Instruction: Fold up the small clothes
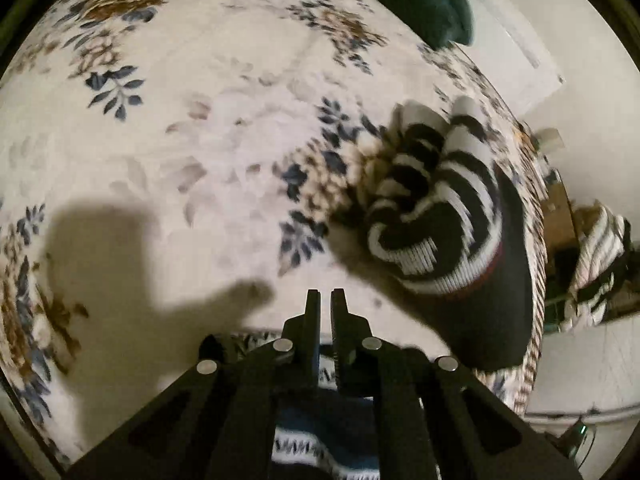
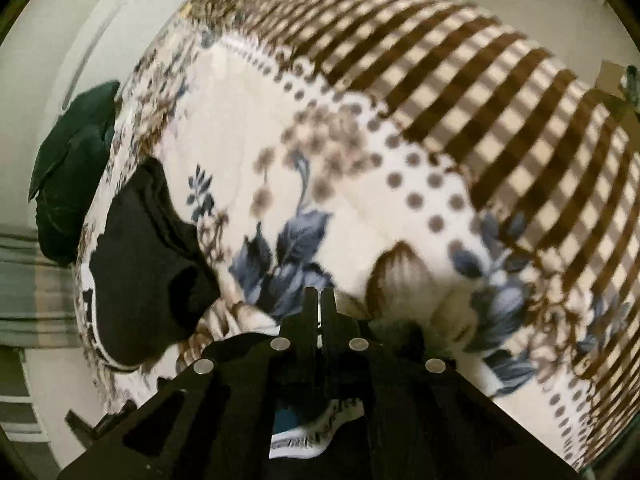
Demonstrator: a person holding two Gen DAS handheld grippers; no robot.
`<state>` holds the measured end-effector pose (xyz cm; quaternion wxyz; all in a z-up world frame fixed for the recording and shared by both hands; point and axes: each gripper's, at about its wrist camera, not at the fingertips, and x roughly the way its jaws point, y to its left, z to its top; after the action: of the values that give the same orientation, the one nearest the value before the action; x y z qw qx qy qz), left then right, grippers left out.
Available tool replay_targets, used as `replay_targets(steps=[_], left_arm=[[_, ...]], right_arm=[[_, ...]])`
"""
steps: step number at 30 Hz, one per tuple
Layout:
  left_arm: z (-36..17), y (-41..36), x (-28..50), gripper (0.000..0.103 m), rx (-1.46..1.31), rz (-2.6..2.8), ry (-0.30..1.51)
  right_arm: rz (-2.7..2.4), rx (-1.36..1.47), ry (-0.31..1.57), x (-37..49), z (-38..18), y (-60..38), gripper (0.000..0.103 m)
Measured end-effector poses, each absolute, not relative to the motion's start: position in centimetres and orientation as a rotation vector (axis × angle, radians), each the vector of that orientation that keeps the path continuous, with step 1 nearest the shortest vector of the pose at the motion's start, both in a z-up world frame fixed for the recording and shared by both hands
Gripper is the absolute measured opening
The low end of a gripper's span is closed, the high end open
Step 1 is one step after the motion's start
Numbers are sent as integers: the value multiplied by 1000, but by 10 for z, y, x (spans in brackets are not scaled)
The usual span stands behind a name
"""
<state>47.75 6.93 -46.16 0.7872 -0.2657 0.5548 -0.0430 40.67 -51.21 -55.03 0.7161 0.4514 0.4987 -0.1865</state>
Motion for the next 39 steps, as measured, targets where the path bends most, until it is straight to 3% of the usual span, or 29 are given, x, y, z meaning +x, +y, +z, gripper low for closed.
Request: replay_targets(steps=[1,3,4,5,6,15,16,18,19,32,39], left_arm=[[-457,70,470,12,-552,-113,1195],[-448,74,451,35,-541,-162,1180],[-445,76,443,53,-537,-175,1173],[-442,79,435,56,-537,-187,1166],[-441,82,426,57,-546,-219,1159],[-473,55,421,56,-321,-318,1225],[-475,51,423,54,-283,-318,1221],[-475,43,427,19,-224,-328,1200],[-476,40,430,8,-190,-321,1202],[-424,56,430,4,-199,-246,1006],[-439,53,469,4,-223,-223,1036]], right_arm=[[-378,1016,1095,406,-546,-512,4],[-320,963,1092,404,-533,-507,24],[-308,921,1093,401,-527,-504,48],[-297,879,1090,398,-522,-501,58],[-289,829,1097,395,-518,-498,58],[-197,607,1248,390,-548,-484,57],[-188,607,1247,390,-551,-483,54],[-173,589,1224,389,-554,-478,27],[-186,566,1221,390,-554,-476,9],[-327,500,1047,378,-511,-480,6],[-356,501,1017,399,-504,-486,6]])
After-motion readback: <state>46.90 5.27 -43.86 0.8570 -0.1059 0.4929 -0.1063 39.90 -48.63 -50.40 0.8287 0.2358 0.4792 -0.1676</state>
